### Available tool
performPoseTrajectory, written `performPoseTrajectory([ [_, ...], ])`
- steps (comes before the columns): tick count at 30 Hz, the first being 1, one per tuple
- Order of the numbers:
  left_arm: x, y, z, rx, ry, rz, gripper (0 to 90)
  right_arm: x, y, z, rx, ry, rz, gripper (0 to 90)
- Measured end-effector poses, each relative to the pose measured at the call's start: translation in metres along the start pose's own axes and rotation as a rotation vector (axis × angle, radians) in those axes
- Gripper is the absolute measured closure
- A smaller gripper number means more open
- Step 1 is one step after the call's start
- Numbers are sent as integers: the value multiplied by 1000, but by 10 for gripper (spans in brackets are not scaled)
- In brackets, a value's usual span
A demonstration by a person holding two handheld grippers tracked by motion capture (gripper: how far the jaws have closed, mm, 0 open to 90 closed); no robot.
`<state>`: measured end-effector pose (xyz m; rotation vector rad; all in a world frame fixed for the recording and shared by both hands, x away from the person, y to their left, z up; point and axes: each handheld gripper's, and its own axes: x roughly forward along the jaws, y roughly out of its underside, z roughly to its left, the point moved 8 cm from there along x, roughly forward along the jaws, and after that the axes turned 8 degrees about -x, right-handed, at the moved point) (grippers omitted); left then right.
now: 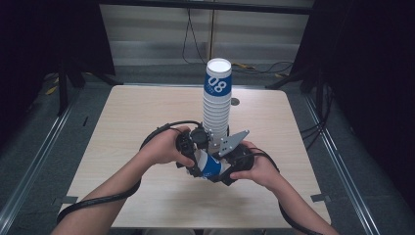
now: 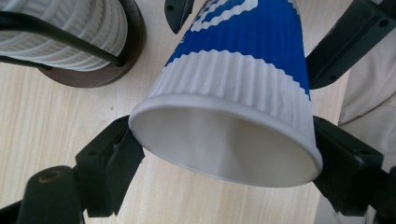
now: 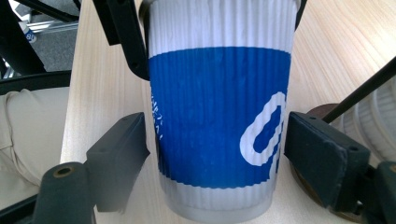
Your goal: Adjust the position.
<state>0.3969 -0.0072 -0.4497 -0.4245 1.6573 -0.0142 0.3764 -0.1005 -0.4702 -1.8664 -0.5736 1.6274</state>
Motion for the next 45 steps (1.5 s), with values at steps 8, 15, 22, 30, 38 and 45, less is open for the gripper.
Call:
performPoseTrajectory([
  [8, -1, -1, -2, 0, 7, -6, 167, 2, 1, 0, -6, -2, -9, 236],
  [15, 0, -2, -2, 6, -4, -14, 168, 3, 4, 0, -8, -4, -4, 268],
  [22, 0, -5, 0, 7, 11, -64, 158, -1, 7, -2, -9, 18, -9, 279],
  [30, -4, -6, 1, 26, 28, -145, 155, -8, 10, -3, 16, 27, -44, 281],
  [38, -8, -5, 2, 4, 58, -213, 152, -12, 12, -4, 34, 38, -73, 281],
  [45, -13, -6, 4, -22, 66, -253, 157, -13, 13, -6, 42, 47, -90, 278],
])
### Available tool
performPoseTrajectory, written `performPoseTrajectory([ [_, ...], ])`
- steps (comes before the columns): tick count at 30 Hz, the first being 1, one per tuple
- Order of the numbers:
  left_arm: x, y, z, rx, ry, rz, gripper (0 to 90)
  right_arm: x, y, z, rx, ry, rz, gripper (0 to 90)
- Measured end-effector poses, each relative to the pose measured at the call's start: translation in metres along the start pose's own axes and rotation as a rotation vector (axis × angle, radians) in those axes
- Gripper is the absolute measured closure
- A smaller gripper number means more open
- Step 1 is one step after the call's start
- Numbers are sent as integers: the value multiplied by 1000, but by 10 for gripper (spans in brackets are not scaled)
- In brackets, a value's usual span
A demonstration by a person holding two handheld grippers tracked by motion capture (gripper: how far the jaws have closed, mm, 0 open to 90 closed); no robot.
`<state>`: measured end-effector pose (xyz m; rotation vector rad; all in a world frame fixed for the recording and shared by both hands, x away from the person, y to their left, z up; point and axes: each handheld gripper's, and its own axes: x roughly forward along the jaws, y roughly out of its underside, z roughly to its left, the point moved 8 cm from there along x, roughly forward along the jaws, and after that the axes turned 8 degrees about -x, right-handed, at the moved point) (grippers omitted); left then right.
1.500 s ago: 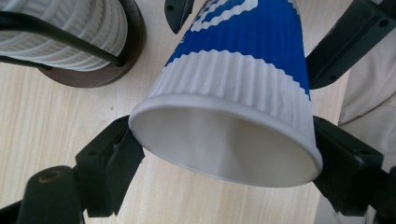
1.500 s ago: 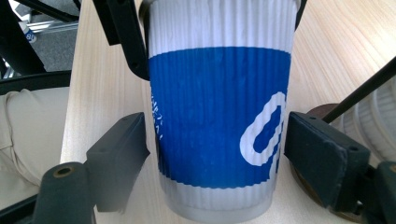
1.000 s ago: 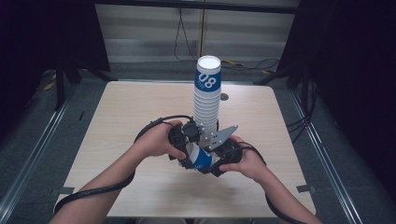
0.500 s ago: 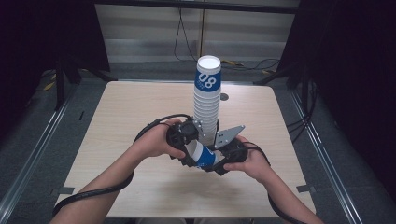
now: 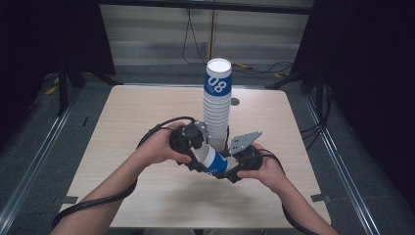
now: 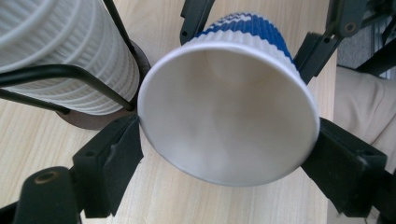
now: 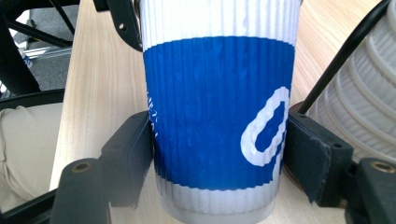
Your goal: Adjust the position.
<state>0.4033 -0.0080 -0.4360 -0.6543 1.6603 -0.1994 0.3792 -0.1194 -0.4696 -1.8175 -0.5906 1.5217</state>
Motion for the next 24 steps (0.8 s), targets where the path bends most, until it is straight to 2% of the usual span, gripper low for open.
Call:
performPoseTrajectory([
  [2, -1, -1, 0, -10, 12, -18, 158, 0, -1, 0, 5, -4, -11, 278],
  [7, -1, 2, 1, -6, 15, -6, 159, 0, 0, 0, 5, 1, -15, 279],
  [11, -1, 6, 3, -17, 16, -15, 159, -1, 3, 0, 14, 0, -21, 279],
  [14, -1, 7, 3, -13, 18, -12, 160, -3, 4, -1, 17, 5, -23, 280],
  [15, -1, 8, 3, -25, 20, -23, 160, -4, 5, -2, 20, 10, -24, 280],
  [24, -2, 16, 6, -42, 23, -47, 159, -10, 7, -5, 45, 33, -55, 278],
])
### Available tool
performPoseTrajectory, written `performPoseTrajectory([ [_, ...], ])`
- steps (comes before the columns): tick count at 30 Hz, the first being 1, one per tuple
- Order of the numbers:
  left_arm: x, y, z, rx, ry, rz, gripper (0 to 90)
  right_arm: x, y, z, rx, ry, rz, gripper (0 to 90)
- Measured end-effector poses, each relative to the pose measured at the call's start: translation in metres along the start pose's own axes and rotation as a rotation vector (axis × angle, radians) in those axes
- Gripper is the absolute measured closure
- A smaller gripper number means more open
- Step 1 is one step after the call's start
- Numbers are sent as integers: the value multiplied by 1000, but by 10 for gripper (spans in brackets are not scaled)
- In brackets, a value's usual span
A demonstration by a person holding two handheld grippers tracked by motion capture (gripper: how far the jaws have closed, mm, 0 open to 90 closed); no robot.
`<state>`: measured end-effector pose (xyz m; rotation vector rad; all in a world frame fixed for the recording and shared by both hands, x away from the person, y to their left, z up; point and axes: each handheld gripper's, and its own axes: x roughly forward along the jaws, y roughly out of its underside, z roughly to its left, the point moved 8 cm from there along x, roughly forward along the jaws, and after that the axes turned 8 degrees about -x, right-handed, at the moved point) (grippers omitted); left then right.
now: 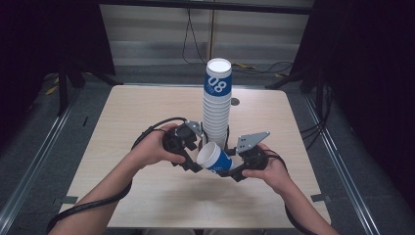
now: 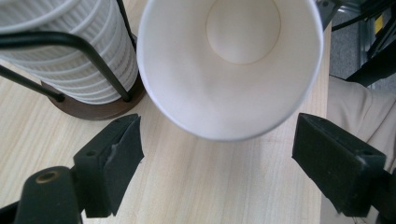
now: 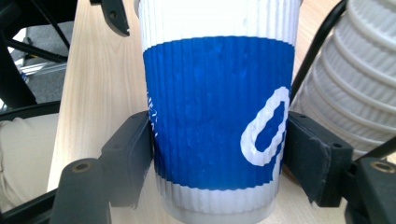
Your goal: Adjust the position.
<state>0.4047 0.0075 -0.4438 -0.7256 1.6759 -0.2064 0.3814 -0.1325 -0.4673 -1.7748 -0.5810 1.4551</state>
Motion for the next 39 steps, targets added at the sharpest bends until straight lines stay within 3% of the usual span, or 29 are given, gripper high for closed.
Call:
performPoseTrajectory([
  [5, -3, -3, 1, -17, 23, -79, 158, -1, 0, 0, 22, -3, -30, 278],
  [10, -4, -5, 2, -14, 17, -99, 157, 0, 0, -1, 27, -5, -35, 278],
  [12, -3, -7, 1, -11, 37, -115, 156, 0, -1, 0, 28, -10, -44, 277],
  [39, 2, -15, -3, 22, 43, -136, 134, -1, -8, 3, 17, -28, -72, 277],
])
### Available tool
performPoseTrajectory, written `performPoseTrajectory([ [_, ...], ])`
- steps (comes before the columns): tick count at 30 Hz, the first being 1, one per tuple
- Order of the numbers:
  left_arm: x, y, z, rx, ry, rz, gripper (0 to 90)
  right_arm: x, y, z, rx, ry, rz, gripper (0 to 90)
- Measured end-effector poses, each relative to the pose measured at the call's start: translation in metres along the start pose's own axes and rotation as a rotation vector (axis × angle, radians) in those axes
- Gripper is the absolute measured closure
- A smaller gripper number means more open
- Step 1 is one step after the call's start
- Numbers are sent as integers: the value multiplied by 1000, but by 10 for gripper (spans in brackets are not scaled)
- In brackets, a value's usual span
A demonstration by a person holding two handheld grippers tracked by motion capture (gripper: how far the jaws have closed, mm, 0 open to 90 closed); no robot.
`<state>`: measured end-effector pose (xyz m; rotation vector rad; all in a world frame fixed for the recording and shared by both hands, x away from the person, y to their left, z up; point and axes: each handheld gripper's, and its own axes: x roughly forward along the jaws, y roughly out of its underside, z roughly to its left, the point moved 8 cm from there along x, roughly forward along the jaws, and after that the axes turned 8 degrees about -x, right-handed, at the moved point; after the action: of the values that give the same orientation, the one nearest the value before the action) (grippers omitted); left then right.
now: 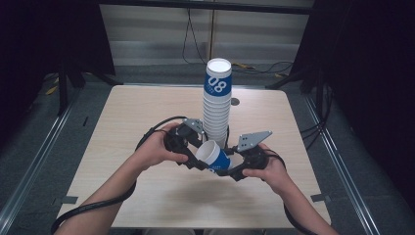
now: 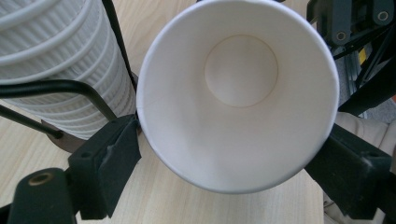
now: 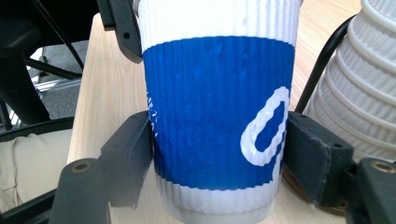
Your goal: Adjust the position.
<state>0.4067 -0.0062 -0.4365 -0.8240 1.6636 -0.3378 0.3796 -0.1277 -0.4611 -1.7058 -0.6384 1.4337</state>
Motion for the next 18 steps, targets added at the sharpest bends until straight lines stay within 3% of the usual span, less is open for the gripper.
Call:
performPoseTrajectory([
  [18, 0, 1, 1, 17, 21, 1, 124, 2, -2, 1, 6, -14, -5, 276],
])
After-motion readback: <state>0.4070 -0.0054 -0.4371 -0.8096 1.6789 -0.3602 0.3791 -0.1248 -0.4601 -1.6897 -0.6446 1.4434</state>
